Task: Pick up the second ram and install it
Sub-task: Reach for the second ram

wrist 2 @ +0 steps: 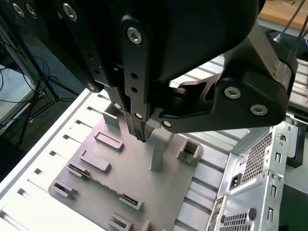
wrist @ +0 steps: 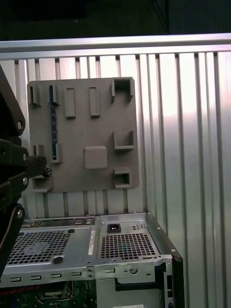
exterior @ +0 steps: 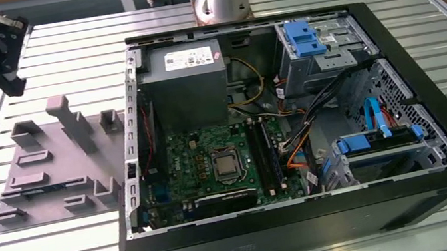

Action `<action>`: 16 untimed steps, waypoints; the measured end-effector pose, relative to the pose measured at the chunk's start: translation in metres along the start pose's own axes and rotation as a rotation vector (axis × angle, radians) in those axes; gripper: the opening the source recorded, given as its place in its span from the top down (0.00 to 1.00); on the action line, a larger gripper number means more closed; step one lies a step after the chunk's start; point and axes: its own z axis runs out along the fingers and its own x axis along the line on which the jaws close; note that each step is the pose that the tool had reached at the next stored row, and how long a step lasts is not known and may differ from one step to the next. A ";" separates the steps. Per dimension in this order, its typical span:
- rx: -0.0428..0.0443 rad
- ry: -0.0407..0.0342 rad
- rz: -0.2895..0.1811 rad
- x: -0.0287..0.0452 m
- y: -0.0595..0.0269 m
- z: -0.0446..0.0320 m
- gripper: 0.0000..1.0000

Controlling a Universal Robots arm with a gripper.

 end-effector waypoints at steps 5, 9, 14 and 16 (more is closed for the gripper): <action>0.0000 0.0001 0.000 0.0108 -0.0065 -0.0006 0.89; 0.0000 0.0001 -0.001 0.0220 -0.0137 -0.0011 0.89; 0.0000 0.0001 -0.001 0.0357 -0.0179 -0.0017 0.89; 0.0000 0.0001 0.000 0.0398 -0.0187 -0.0018 0.89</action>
